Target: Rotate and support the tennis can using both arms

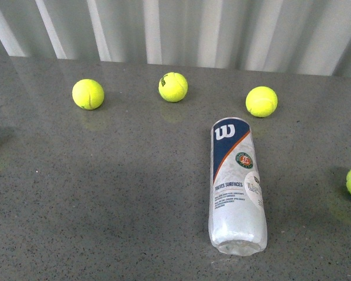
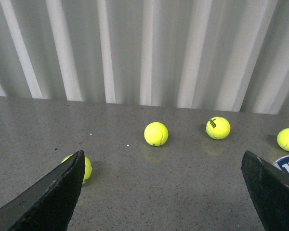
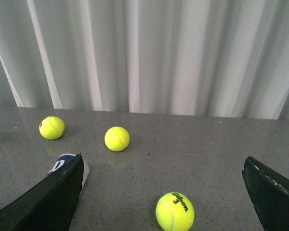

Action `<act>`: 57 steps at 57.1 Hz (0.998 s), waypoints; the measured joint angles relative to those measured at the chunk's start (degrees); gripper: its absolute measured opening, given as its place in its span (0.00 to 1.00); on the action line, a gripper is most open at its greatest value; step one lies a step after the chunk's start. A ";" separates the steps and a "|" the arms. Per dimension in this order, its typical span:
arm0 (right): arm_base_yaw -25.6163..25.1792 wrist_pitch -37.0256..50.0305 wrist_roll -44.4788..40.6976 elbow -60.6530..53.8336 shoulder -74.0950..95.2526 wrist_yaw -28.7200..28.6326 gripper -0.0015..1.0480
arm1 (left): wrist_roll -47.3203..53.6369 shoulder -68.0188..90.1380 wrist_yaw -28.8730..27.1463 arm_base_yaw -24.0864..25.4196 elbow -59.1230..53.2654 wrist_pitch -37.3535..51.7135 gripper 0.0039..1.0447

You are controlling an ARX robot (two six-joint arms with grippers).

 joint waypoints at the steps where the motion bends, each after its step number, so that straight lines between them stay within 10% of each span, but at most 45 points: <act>1: 0.00 0.00 0.00 0.00 0.00 0.00 0.93 | 0.00 0.00 0.00 0.00 0.00 0.00 0.94; 57: 0.00 0.00 0.00 0.00 0.00 0.00 0.93 | 0.00 0.00 0.00 0.00 0.00 0.00 0.94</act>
